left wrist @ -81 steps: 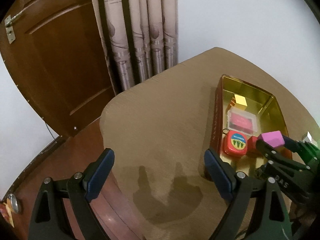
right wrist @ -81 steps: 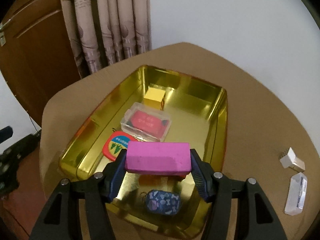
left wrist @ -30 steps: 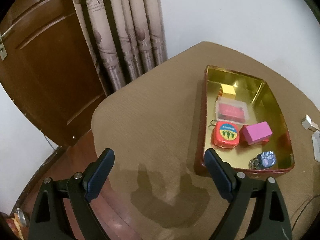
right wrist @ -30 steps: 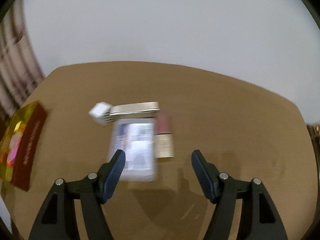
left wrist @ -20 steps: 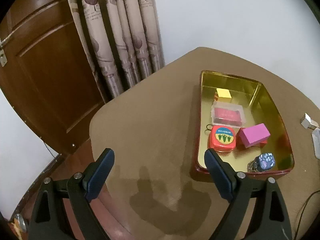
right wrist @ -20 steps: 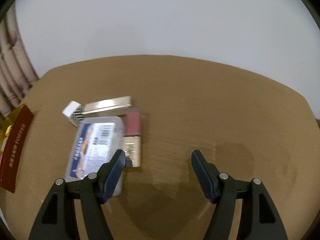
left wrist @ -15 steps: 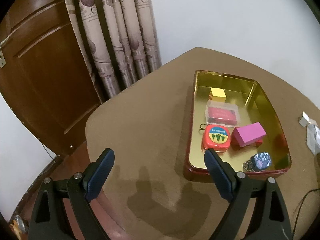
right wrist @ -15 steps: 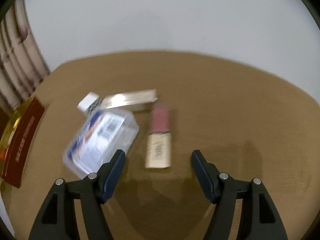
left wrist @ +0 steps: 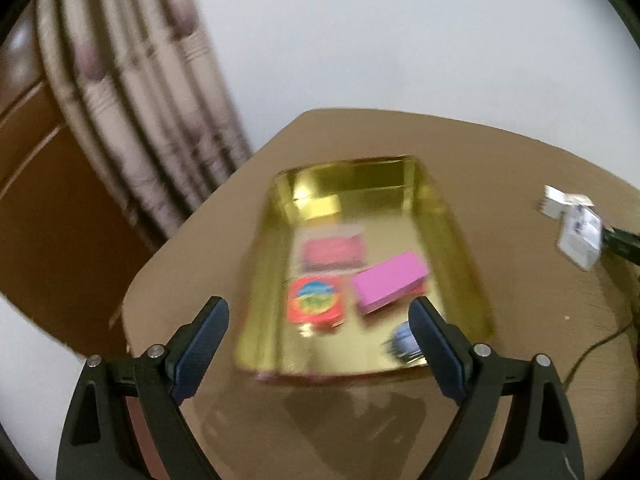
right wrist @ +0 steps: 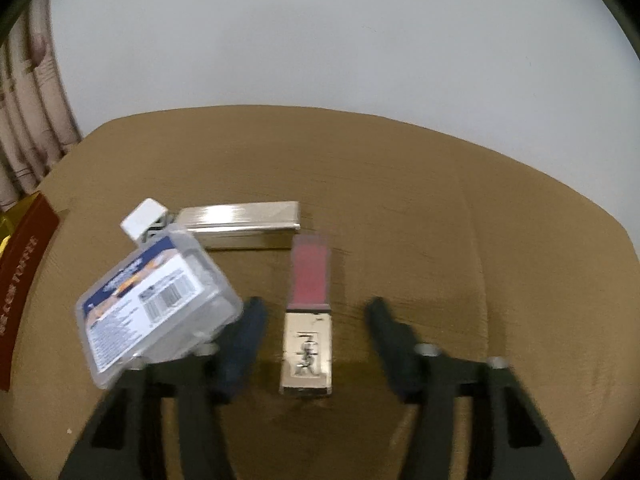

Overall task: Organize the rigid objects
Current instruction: 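Grasp the gold lipstick with the right tool, then grasp the clear blue-labelled box with the left tool while the right tool holds the lipstick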

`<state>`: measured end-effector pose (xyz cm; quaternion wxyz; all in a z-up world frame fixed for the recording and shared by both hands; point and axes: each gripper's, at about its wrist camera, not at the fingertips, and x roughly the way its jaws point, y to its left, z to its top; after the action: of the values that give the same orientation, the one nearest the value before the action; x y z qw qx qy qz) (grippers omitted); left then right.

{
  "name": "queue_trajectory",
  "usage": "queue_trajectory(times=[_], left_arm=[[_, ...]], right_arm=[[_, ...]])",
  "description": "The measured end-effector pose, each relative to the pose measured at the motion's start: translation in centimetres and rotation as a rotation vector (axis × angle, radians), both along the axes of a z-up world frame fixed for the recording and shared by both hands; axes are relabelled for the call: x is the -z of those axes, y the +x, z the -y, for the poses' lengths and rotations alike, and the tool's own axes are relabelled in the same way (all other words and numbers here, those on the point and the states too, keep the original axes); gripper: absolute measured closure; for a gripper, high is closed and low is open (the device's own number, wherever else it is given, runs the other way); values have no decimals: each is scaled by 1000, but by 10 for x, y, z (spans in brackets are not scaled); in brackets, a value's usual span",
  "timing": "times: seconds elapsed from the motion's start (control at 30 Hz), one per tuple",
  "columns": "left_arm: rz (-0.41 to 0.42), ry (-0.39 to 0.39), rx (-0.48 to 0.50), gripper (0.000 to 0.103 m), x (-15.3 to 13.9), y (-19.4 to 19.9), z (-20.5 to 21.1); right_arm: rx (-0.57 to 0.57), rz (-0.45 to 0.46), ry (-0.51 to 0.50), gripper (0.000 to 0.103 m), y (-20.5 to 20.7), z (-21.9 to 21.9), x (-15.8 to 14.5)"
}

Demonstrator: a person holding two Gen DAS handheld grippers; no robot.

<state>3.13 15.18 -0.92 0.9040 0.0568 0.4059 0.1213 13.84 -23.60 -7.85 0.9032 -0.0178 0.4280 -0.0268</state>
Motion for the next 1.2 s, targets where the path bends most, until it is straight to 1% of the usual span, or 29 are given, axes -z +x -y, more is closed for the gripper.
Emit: queue_trajectory(times=[0.07, 0.1, 0.13, 0.17, 0.2, 0.23, 0.37, 0.47, 0.5, 0.63, 0.73, 0.8, 0.87, 0.93, 1.0, 1.03, 1.13, 1.2], left_arm=[[4, 13, 61, 13, 1, 10, 23], [2, 22, 96, 13, 2, 15, 38], [-5, 24, 120, 13, 3, 20, 48], [-10, 19, 147, 13, 5, 25, 58], [-16, 12, 178, 13, 7, 29, 68], [-26, 12, 203, 13, 10, 35, 80], [-61, -21, 279, 13, 22, 55, 115], [-83, -53, 350, 13, 29, 67, 139], [-90, -51, 391, 13, 31, 70, 151], [-94, -19, 473, 13, 38, 76, 180], [-114, -41, 491, 13, 43, 87, 196], [-107, -41, 491, 13, 45, 93, 203], [-113, -38, 495, 13, 48, 100, 210], [-121, -60, 507, 13, 49, 107, 214], [-134, -81, 516, 13, 53, 115, 220], [-143, -82, 511, 13, 56, 120, 223], [-156, -91, 500, 13, 62, 132, 228], [-153, -118, 495, 13, 62, 138, 229]], right_arm=[[-8, 3, -5, 70, -3, -4, 0], [-8, 4, -5, 77, -6, -4, 0], [-6, 5, -7, 81, -10, -10, 0], [-4, 5, -6, 83, -12, -9, 1], [-3, 4, -3, 83, -9, -11, 1], [-3, 5, -4, 83, -17, -24, 2], [6, 4, -23, 83, -33, -9, 5], [24, 4, -23, 83, -57, -4, 12], [38, 3, -22, 83, -65, -1, 13], [55, 1, -38, 83, -90, 4, 18], [58, 3, -31, 83, -104, 7, 21], [61, 4, -22, 82, -110, 7, 23], [61, 4, -36, 82, -112, 5, 24], [60, 3, -50, 82, -112, 1, 26], [60, 3, -42, 82, -110, 0, 26], [60, 3, -33, 82, -104, -4, 24], [60, 4, -27, 82, -107, -5, 24], [60, 4, -30, 82, -108, -5, 24]])
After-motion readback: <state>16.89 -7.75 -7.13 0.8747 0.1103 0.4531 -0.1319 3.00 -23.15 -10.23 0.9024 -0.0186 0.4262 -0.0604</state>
